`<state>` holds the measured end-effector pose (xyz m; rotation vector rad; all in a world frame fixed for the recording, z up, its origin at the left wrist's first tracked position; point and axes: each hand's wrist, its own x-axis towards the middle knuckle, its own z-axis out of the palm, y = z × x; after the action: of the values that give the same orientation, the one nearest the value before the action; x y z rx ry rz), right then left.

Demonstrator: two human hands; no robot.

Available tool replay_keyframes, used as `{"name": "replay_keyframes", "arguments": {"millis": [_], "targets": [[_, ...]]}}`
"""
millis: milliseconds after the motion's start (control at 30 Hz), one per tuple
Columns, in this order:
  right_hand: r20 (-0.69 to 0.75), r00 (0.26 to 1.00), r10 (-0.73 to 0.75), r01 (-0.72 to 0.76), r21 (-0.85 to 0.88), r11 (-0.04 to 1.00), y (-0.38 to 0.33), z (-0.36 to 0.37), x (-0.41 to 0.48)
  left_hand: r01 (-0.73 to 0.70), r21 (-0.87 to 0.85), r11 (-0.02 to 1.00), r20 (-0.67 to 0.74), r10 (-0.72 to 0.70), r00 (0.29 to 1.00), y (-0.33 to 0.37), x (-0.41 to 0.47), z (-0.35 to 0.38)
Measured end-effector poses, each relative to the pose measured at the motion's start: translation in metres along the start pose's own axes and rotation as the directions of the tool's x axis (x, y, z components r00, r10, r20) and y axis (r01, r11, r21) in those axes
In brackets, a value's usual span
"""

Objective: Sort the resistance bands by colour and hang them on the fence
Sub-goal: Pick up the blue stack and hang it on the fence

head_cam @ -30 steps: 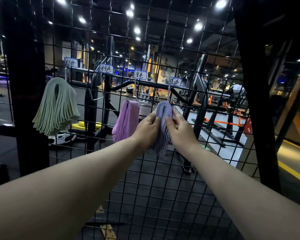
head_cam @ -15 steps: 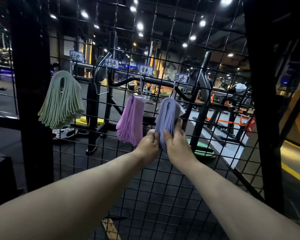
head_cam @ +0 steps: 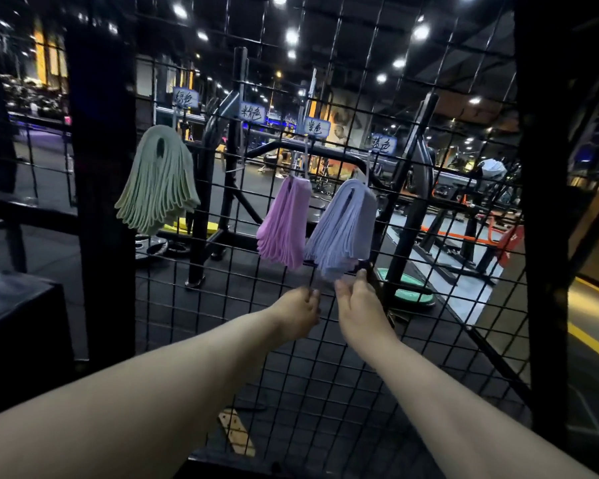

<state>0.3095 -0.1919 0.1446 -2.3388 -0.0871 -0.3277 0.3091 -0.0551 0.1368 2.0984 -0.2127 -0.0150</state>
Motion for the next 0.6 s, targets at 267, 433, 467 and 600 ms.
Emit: {"name": "replay_keyframes", "arguments": {"millis": [267, 433, 467, 600], "targets": [[0.144, 0.986, 0.087, -0.084, -0.027, 0.996, -0.011, 0.024, -0.061, 0.112, -0.085, 0.990, 0.197, -0.093, 0.976, -0.027, -0.066, -0.016], [0.299, 0.937, 0.182, -0.149, -0.130, 0.980, -0.021, 0.039, -0.109, 0.169, -0.038, 0.985, 0.180, -0.160, 0.971, -0.054, -0.119, -0.037], [0.339, 0.918, 0.203, -0.158, -0.155, 0.975, -0.017, 0.050, -0.124, 0.183, -0.029, 0.983, 0.161, -0.176, 0.971, -0.066, -0.137, -0.038], [0.452, 0.869, 0.202, -0.128, -0.189, 0.974, -0.009, 0.095, -0.168, 0.212, 0.081, 0.974, 0.092, -0.219, 0.971, -0.105, -0.193, -0.038]]}}
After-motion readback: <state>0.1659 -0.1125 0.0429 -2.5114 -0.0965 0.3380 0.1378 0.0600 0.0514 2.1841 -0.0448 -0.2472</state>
